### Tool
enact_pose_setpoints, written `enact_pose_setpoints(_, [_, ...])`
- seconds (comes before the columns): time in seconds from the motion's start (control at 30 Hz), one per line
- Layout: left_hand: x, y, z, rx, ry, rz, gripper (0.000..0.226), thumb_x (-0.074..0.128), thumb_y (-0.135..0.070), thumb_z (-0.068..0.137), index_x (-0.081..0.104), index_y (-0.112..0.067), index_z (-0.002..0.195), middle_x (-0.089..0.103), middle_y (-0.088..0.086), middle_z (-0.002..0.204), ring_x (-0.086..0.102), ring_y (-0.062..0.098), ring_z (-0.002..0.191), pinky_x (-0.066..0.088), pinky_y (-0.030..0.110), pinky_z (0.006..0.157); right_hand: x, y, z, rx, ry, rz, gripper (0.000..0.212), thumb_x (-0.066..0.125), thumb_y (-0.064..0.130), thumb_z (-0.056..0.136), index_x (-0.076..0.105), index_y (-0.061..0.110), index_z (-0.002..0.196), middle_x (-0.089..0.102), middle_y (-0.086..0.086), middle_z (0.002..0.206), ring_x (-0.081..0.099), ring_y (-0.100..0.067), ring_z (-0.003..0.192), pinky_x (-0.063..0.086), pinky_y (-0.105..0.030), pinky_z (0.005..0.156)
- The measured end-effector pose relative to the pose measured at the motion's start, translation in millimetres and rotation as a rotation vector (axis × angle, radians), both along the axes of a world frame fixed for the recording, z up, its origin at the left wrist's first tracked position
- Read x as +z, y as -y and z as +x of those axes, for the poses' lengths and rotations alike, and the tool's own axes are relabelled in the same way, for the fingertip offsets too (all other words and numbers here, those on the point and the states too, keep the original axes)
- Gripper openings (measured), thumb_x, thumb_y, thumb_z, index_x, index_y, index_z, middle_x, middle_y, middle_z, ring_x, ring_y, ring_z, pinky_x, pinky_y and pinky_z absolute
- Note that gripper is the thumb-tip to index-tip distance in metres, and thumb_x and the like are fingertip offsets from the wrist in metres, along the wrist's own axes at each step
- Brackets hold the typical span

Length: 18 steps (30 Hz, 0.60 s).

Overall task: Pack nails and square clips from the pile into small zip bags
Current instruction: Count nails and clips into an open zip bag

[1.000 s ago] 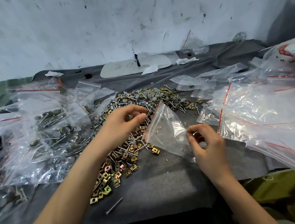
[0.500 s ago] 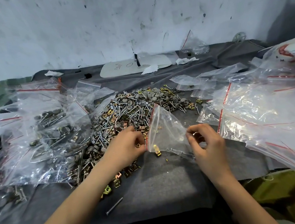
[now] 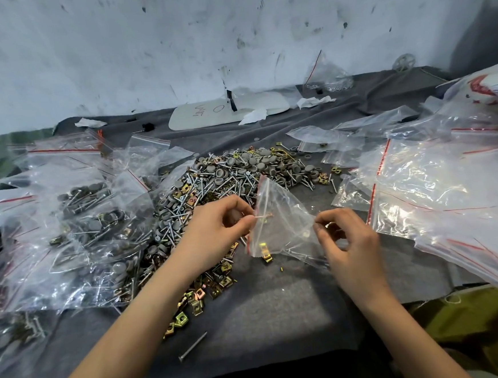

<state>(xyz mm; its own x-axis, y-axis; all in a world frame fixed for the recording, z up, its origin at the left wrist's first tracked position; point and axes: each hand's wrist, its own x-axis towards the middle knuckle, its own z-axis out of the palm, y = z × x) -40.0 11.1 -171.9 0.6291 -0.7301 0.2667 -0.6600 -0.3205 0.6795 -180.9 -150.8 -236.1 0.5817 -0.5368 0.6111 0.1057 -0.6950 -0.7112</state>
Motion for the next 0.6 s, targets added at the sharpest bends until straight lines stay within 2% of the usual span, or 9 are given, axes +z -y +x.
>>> enact_pose_setpoints(0.13, [0, 2, -4, -0.04, -0.009, -0.002, 0.004, 0.069, -0.021, 0.085, 0.069, -0.025, 0.085, 0.061, 0.011, 0.068, 0.042, 0.002, 0.053, 0.036, 0.016, 0.054, 0, 0, 0, -0.003, 0.002, 0.004, 0.021, 0.068, -0.005, 0.081, 0.064, 0.015, 0.087, 0.061, 0.001, 0.085, 0.056, -0.002, 0.082, 0.042, -0.006, 0.067])
enact_pose_setpoints(0.2, [-1, 2, -5, -0.037, -0.02, -0.025, 0.01, 0.065, -0.026, 0.088, 0.067, -0.035, 0.089, 0.059, 0.001, 0.073, 0.046, 0.001, 0.059, 0.037, 0.013, 0.057, 1, 0, 0, -0.005, -0.003, 0.006, 0.021, 0.067, -0.005, 0.081, 0.064, 0.015, 0.086, 0.06, 0.001, 0.084, 0.057, -0.002, 0.082, 0.043, -0.007, 0.067])
enact_pose_setpoints(0.27, [-1, 1, -5, -0.015, -0.023, -0.021, 0.007, 0.056, -0.04, 0.089, 0.061, -0.045, 0.091, 0.058, -0.005, 0.089, 0.053, 0.0, 0.075, 0.043, 0.016, 0.07, 1, 0, 1, -0.003, -0.009, 0.012, 0.021, 0.067, -0.004, 0.082, 0.063, 0.016, 0.087, 0.06, 0.001, 0.084, 0.057, -0.002, 0.083, 0.044, -0.007, 0.068])
enact_pose_setpoints(0.33, [0, 0, -6, -0.036, -0.08, 0.024, 0.02, 0.045, -0.059, 0.086, 0.06, -0.047, 0.089, 0.056, -0.003, 0.099, 0.055, 0.006, 0.089, 0.046, 0.024, 0.082, 0, 0, 0, -0.004, -0.008, 0.018, 0.021, 0.067, -0.004, 0.082, 0.063, 0.016, 0.087, 0.06, 0.002, 0.085, 0.057, -0.002, 0.083, 0.044, -0.007, 0.068])
enact_pose_setpoints(0.4, [0, -2, -8, -0.078, -0.153, 0.119, 0.035, 0.044, -0.071, 0.083, 0.063, -0.041, 0.085, 0.056, -0.003, 0.102, 0.057, 0.01, 0.089, 0.048, 0.029, 0.081, 1, -1, 1, -0.009, -0.009, 0.02, 0.023, 0.067, -0.004, 0.082, 0.063, 0.018, 0.088, 0.06, 0.002, 0.085, 0.057, -0.002, 0.084, 0.044, -0.007, 0.068])
enact_pose_setpoints(0.43, [0, -2, -9, -0.098, -0.153, 0.184, 0.036, 0.05, -0.07, 0.08, 0.064, -0.037, 0.082, 0.057, -0.004, 0.1, 0.058, 0.008, 0.085, 0.049, 0.027, 0.078, 1, -1, 1, -0.012, -0.009, 0.017, 0.023, 0.067, -0.004, 0.082, 0.062, 0.018, 0.088, 0.06, 0.003, 0.085, 0.057, -0.001, 0.083, 0.045, -0.008, 0.068])
enact_pose_setpoints(0.5, [1, -1, -12, -0.142, -0.103, 0.271, 0.023, 0.061, -0.049, 0.085, 0.064, -0.027, 0.079, 0.061, -0.008, 0.087, 0.055, 0.002, 0.069, 0.046, 0.021, 0.068, 1, -1, 1, -0.017, -0.004, 0.012, 0.025, 0.067, -0.004, 0.082, 0.062, 0.02, 0.087, 0.06, 0.003, 0.084, 0.057, -0.003, 0.082, 0.045, -0.009, 0.068])
enact_pose_setpoints(0.57, [8, 4, -14, -0.125, -0.122, 0.192, 0.014, 0.059, -0.025, 0.091, 0.063, -0.019, 0.08, 0.062, -0.008, 0.074, 0.054, 0.0, 0.059, 0.044, 0.016, 0.059, 2, -1, 1, -0.026, 0.011, 0.014, 0.025, 0.068, -0.002, 0.082, 0.061, 0.021, 0.086, 0.06, 0.003, 0.083, 0.058, -0.005, 0.077, 0.044, -0.01, 0.067])
enact_pose_setpoints(0.6, [13, 6, -14, -0.079, -0.169, 0.103, 0.014, 0.055, -0.019, 0.093, 0.061, -0.015, 0.082, 0.063, -0.005, 0.073, 0.058, 0.002, 0.06, 0.047, 0.017, 0.058, 2, -1, 0, -0.032, 0.024, 0.019, 0.024, 0.068, -0.001, 0.083, 0.061, 0.022, 0.087, 0.06, 0.005, 0.083, 0.058, -0.004, 0.076, 0.044, -0.01, 0.068])
